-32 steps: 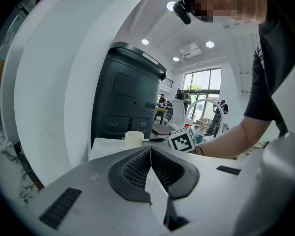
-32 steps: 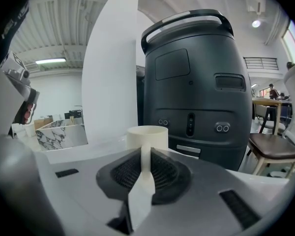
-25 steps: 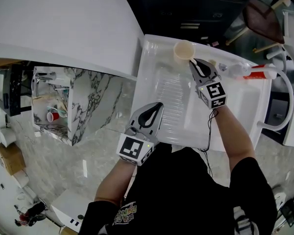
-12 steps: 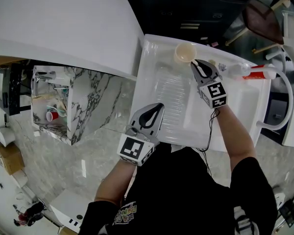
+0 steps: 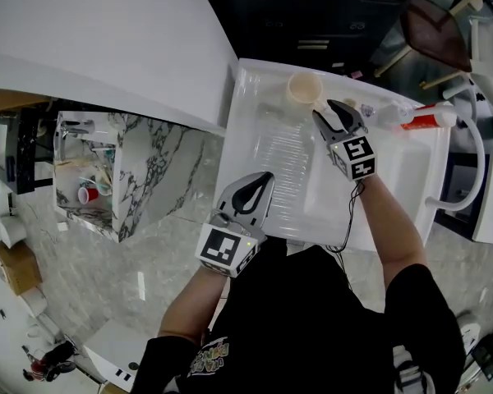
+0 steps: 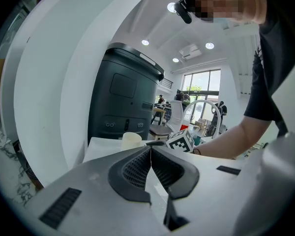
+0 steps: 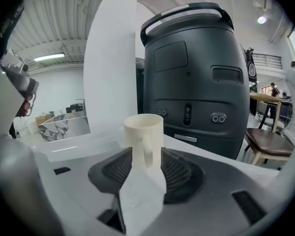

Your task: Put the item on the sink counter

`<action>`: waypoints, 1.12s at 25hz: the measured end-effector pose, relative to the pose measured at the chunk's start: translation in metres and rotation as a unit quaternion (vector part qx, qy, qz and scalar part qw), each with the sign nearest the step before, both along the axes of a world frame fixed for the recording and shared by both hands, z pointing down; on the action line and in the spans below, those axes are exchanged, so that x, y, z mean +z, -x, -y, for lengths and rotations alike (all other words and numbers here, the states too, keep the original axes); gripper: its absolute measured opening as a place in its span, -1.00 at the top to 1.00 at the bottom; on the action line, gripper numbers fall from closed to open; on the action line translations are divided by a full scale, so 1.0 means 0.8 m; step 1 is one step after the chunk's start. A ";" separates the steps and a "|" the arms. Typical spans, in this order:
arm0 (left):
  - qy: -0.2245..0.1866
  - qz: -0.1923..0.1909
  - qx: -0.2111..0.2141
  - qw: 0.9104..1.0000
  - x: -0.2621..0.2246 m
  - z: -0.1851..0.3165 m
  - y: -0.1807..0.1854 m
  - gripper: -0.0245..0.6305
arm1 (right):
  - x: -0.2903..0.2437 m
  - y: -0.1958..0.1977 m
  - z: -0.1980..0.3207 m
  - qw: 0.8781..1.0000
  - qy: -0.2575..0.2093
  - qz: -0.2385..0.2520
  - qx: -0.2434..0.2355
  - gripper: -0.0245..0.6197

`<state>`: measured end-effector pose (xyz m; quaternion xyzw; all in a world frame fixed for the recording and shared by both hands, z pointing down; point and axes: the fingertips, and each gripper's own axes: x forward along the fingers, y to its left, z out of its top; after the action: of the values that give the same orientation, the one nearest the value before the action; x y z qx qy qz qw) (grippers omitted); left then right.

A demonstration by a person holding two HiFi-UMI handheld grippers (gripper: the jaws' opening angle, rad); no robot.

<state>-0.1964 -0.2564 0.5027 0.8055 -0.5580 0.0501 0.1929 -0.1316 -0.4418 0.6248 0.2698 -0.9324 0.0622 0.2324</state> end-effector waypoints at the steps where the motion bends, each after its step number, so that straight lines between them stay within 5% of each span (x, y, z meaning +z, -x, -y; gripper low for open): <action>1: -0.001 0.000 0.000 1.000 -0.001 0.000 -0.002 0.87 | -0.002 -0.002 -0.003 1.000 0.001 0.001 0.000 0.19; 19: -0.037 0.012 -0.001 0.999 -0.050 -0.037 -0.092 0.87 | -0.109 -0.072 -0.094 0.998 -0.022 0.065 -0.014 0.27; 24: -0.053 0.018 -0.010 0.998 -0.065 -0.061 -0.123 0.87 | -0.160 -0.110 -0.129 0.995 -0.048 0.082 -0.011 0.73; 28: -0.067 0.025 -0.016 0.997 -0.080 -0.082 -0.155 0.87 | -0.199 -0.139 -0.164 0.993 -0.074 0.092 -0.024 0.75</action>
<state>-0.0723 -0.1908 0.4388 0.8062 -0.5775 0.0291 0.1252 -0.0208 -0.3104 0.4654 0.2564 -0.9582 0.0122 0.1262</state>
